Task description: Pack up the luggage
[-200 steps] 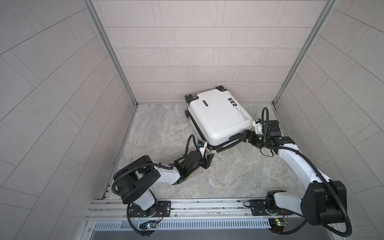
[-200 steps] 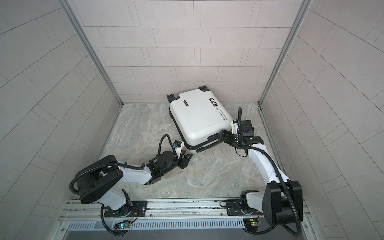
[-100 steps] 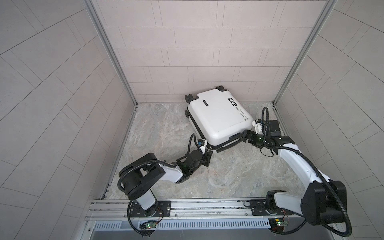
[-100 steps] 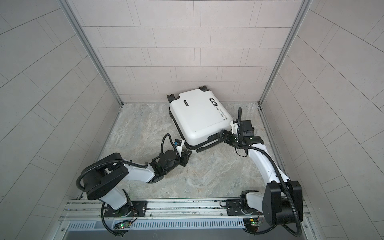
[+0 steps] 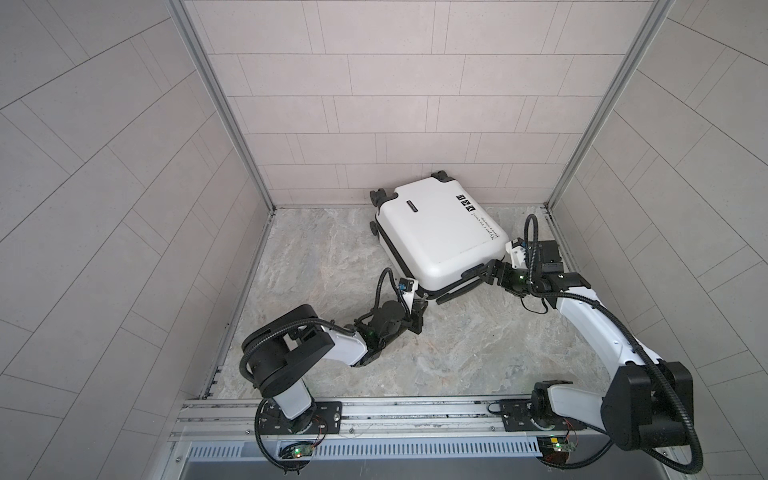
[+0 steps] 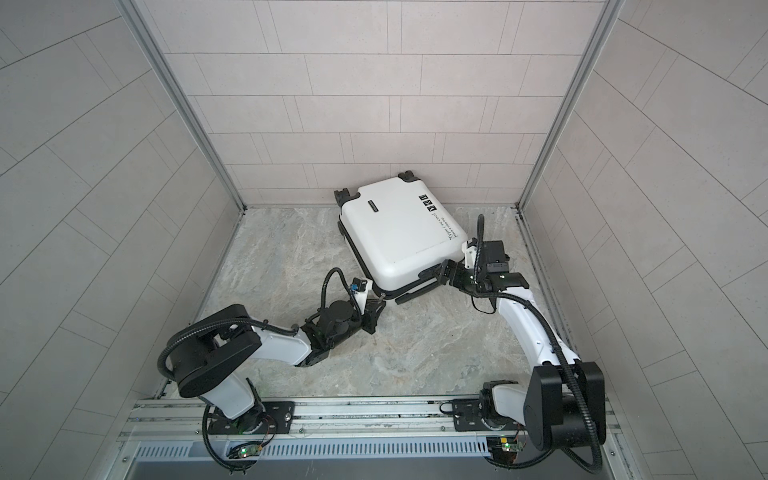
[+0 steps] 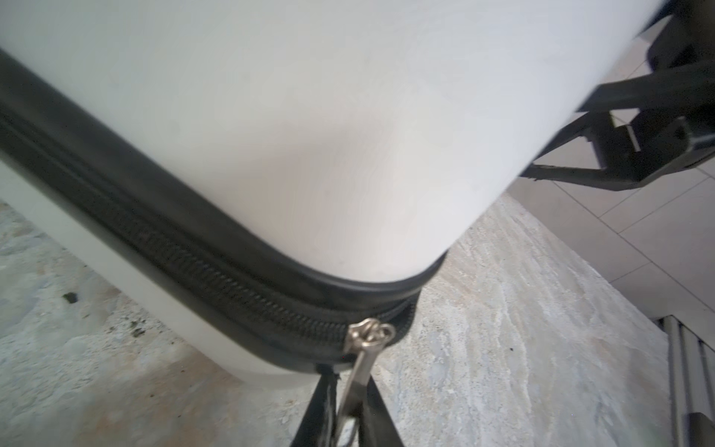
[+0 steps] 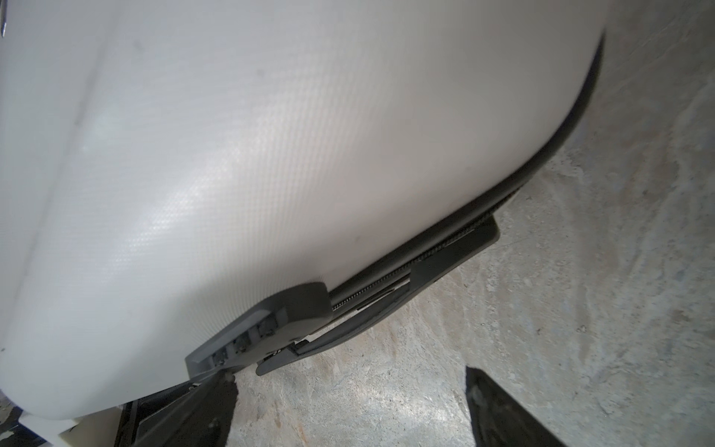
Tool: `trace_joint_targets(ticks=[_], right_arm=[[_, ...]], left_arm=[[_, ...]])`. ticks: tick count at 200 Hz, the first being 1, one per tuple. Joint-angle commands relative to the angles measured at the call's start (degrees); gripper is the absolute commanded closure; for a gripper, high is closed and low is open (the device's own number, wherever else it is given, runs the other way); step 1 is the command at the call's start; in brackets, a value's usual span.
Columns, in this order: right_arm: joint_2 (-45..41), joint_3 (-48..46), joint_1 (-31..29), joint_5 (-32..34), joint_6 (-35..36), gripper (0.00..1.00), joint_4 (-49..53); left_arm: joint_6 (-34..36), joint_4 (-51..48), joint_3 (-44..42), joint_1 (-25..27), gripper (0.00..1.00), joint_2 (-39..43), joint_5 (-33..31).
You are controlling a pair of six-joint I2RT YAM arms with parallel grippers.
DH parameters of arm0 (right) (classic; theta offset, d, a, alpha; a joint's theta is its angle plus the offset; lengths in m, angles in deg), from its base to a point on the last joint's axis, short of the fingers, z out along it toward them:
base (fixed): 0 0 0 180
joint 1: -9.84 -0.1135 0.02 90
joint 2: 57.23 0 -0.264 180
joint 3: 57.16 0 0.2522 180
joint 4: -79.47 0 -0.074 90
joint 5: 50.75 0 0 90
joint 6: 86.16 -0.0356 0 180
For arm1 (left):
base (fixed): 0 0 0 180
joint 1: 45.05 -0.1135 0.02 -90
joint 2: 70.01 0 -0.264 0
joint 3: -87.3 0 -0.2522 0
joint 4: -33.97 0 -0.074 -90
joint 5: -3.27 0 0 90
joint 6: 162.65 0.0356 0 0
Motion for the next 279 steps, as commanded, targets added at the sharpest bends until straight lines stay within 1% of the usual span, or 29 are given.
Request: trace_joint_targets(ticks=[1,16,54,118,142,177,197,221,237,251,279], right_arm=[[-1.0,0.3,0.3,-0.2,0.8,0.05,0.7],[-0.9,0.3,0.4,-0.1,0.8,0.05,0.7],[-0.9,0.3,0.3,-0.2,0.8,0.05,0.7],[-0.9,0.4,0.6,-0.1,1.1,0.05,1.0],[-0.8,0.4,1.0,-0.2,1.3,0.05,1.1],[-0.9,0.4,1.6,-0.4,1.5,0.06,1.3],[-1.0,1.1,3.0,-0.6,2.2,0.05,1.9],[-0.9,1.8,6.0,-1.8,2.0,0.05,1.9],[-0.7,2.1,8.0,-2.5,0.7,0.03,1.1],[-0.3,2.2,9.8,-3.5,-1.4,0.02,-0.8],[1.3,2.3,11.7,-5.2,-5.6,0.01,-5.0]], left_arm=[[0.4,6.3,1.0,0.0,0.8,0.4,1.4],[0.3,6.4,0.9,0.0,0.78,0.4,1.7],[0.1,6.0,1.0,0.0,0.79,0.4,1.2],[-0.9,5.1,1.7,0.0,0.93,0.3,-0.1],[-0.7,5.0,1.5,0.0,1.0,0.5,0.3],[-0.1,5.0,0.4,-0.2,1.0,1.7,1.8],[0.3,4.5,-0.8,-0.3,1.0,3.4,2.5],[-0.2,-0.6,-1.6,-1.3,1.0,6.6,3.2],[-0.6,-6.1,-1.0,-2.4,1.0,8.4,3.5],[-0.8,-8.7,-0.9,-3.6,1.0,9.8,3.8],[-1.4,-9.6,-2.4,-6.6,1.0,11.9,4.2]])
